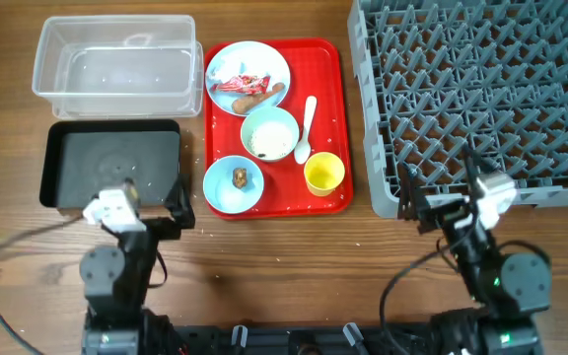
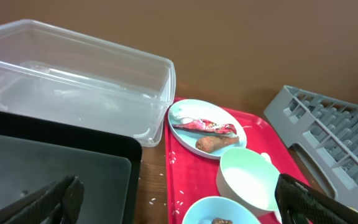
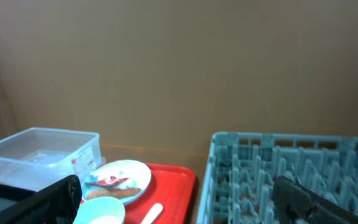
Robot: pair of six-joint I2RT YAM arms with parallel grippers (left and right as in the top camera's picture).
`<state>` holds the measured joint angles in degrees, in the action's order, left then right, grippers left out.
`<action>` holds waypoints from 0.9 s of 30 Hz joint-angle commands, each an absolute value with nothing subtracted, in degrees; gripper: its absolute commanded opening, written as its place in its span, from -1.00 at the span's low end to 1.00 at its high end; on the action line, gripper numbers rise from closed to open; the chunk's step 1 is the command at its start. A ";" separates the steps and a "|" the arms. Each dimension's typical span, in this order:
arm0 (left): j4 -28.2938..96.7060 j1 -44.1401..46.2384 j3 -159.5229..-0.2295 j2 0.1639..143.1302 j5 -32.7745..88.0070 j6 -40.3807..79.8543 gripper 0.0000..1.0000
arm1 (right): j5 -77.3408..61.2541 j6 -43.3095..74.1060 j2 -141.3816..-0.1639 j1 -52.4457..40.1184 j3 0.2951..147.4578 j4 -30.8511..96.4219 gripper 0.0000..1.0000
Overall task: Sort waste into correct bins and load items into the dishwasher rack
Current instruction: 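Reach the left gripper into the blue plate and grasp the white tissue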
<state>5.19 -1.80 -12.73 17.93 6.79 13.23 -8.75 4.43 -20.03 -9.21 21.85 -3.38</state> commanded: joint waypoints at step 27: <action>42.76 13.30 -107.46 116.16 13.91 -0.69 1.00 | -20.34 -1.32 -59.70 -9.34 63.75 34.41 0.99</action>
<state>44.10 13.26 -106.04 115.11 7.92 1.26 -19.49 -0.56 -58.89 -9.21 62.46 32.91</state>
